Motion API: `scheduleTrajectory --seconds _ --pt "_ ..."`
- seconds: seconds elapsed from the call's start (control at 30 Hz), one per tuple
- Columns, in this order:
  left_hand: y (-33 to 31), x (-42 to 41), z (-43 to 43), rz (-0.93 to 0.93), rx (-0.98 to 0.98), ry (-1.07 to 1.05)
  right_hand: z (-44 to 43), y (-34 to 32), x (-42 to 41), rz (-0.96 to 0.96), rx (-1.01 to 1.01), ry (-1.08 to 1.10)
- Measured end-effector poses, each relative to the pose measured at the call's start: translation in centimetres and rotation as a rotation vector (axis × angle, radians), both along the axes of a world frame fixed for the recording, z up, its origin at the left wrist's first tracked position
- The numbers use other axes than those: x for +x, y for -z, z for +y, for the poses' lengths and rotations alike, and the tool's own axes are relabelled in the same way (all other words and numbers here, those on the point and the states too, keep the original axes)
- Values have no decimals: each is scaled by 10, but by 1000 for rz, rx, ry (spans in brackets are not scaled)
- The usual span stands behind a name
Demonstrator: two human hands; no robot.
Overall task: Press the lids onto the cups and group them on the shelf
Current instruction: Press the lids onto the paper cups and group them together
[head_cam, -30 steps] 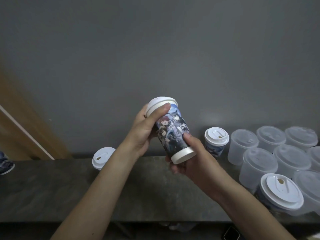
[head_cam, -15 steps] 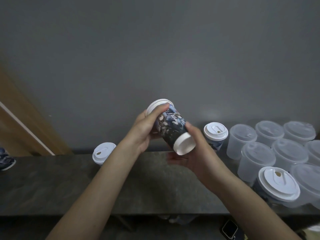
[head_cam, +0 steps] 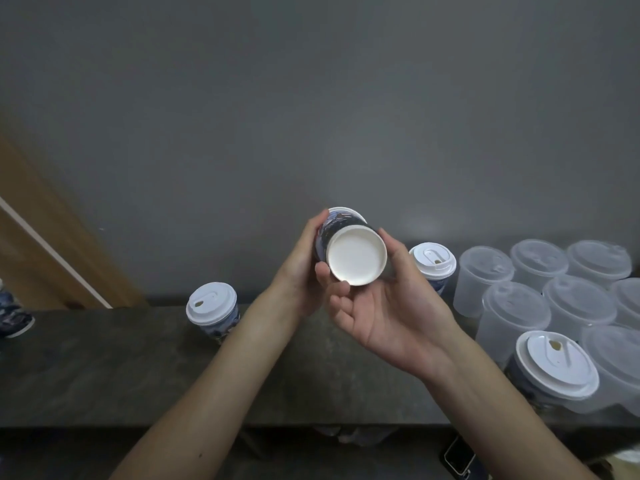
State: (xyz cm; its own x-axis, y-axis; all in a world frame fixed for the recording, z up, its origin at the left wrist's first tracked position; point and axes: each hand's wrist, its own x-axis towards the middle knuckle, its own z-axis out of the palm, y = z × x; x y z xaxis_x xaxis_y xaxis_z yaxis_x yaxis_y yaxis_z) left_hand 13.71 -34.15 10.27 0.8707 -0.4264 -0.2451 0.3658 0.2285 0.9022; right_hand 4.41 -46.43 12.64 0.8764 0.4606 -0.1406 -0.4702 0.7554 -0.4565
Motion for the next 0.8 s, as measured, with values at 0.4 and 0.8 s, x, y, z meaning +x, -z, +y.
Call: scheduleTrajectory --seconds 0.4,0.8 --pt "29 -6 7 -571 275 -143 -21 102 1 -394 -1077 403" --pt "133 -39 -82 -694 658 57 -83 215 -17 -178 -1547 755"
